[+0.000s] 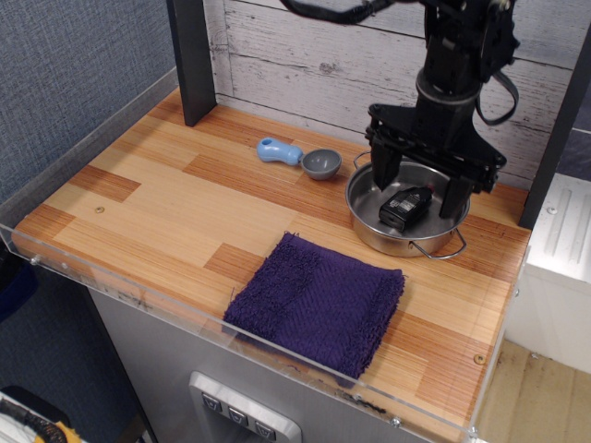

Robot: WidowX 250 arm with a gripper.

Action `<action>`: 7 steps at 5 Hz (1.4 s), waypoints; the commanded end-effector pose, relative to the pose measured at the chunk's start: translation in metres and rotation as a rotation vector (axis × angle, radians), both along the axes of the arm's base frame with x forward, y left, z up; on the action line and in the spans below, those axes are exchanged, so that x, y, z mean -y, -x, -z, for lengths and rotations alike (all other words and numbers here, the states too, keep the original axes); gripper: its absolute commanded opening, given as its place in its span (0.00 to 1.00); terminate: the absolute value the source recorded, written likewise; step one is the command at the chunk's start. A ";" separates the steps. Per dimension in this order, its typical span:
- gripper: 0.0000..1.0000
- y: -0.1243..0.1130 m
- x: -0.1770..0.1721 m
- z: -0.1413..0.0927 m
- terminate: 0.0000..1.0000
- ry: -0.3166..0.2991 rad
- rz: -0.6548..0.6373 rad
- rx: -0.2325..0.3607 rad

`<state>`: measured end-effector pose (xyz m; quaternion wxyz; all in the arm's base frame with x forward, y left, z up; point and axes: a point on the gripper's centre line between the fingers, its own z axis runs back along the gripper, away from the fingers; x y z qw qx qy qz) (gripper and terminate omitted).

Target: Place the sushi onto the purple piece of cloth

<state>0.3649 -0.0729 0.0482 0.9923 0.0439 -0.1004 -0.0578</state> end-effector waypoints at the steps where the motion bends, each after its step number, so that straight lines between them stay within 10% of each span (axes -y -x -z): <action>1: 1.00 -0.006 -0.008 -0.002 0.00 0.008 0.016 0.018; 4: 1.00 -0.014 -0.007 0.028 0.00 0.021 0.005 -0.028; 5: 0.00 -0.016 0.002 0.032 0.00 0.024 0.003 -0.019; 7: 0.00 -0.015 0.008 0.027 0.00 0.012 0.007 0.001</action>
